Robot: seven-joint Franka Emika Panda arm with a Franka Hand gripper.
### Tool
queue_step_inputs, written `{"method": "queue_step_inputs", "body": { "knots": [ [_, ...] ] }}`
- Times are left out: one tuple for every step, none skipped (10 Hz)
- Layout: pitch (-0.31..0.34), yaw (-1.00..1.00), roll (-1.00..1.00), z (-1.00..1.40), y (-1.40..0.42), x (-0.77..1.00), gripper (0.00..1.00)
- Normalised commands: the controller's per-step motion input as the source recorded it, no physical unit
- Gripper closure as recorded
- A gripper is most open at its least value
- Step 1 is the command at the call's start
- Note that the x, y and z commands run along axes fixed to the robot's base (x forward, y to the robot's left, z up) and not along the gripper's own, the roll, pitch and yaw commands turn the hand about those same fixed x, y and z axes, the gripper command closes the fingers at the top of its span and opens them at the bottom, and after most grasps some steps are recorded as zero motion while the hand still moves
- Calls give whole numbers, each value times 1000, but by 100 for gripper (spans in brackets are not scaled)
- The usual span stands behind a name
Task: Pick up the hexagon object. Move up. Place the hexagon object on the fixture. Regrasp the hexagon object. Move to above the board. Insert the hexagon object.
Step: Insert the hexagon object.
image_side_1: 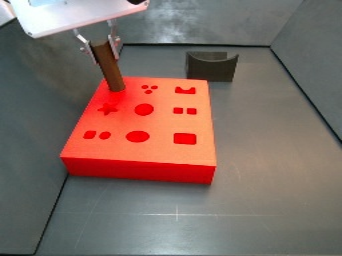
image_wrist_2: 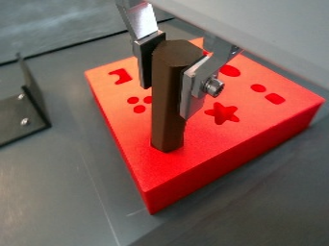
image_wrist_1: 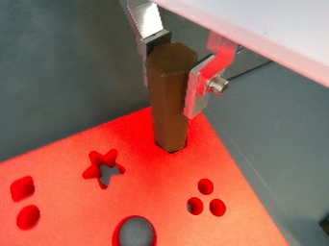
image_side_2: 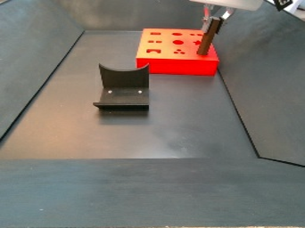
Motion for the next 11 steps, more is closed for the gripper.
{"method": "queue_step_inputs", "body": {
  "knots": [
    [147, 366, 3, -660, 0, 206, 100],
    [139, 289, 0, -794, -63, 211, 100],
    [179, 274, 26, -829, -129, 249, 100],
    [209, 194, 30, -789, -103, 357, 100],
    [209, 0, 13, -823, -94, 269, 100],
    [223, -14, 13, -791, -57, 220, 100],
    [219, 0, 31, -789, -69, 211, 100],
    [210, 0, 41, -791, -77, 186, 100],
    [206, 0, 59, -794, -106, 166, 100],
    [210, 0, 54, -780, -86, 149, 100],
    [14, 0, 0, 0, 0, 0, 100]
  ]
}}
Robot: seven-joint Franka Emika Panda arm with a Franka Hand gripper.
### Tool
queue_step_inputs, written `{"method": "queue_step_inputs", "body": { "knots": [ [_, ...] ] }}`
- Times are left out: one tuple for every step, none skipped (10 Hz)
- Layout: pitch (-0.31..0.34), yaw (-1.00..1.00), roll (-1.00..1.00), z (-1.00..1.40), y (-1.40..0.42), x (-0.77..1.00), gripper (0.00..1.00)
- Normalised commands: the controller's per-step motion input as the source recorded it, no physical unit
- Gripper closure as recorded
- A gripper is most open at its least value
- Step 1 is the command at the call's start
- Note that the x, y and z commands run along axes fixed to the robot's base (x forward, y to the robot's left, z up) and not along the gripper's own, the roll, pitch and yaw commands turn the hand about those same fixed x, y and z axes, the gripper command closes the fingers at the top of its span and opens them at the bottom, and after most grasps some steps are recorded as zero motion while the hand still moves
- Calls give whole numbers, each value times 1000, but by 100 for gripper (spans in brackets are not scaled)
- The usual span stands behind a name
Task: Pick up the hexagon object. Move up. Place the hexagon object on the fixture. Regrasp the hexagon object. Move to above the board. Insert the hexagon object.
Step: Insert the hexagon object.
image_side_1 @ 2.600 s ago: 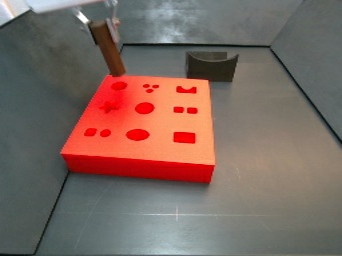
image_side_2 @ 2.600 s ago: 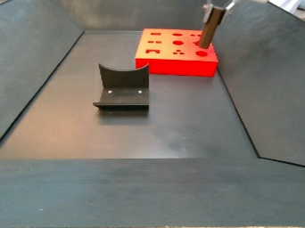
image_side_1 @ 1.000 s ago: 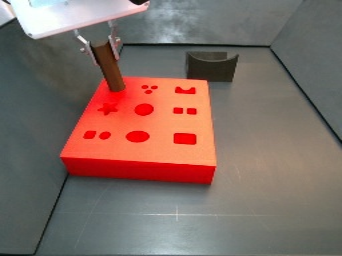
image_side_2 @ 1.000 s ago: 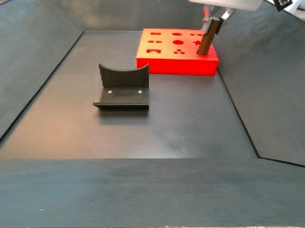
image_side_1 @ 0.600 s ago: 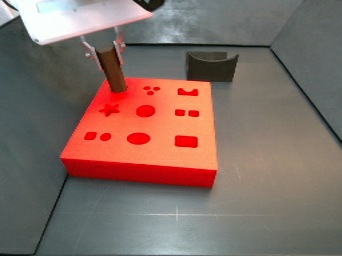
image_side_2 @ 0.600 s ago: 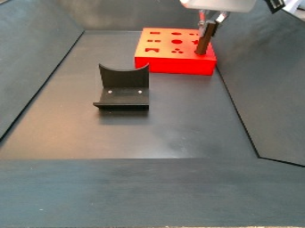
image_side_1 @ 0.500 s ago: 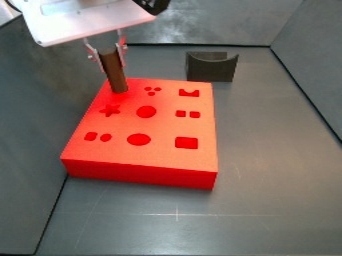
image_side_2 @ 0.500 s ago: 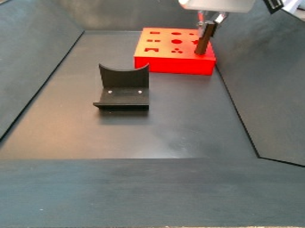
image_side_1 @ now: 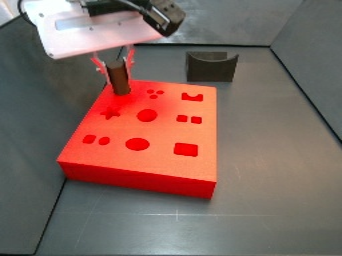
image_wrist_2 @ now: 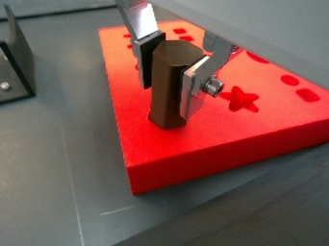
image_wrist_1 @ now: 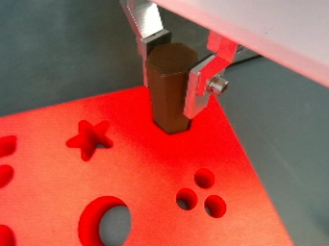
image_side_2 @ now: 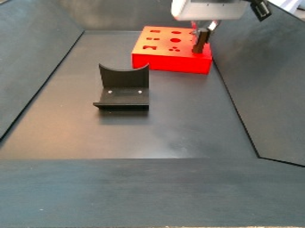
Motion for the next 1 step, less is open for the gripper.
{"method": "queue_step_inputs", "body": {
  "knots": [
    [0, 0, 0, 0, 0, 0, 100]
  ]
}}
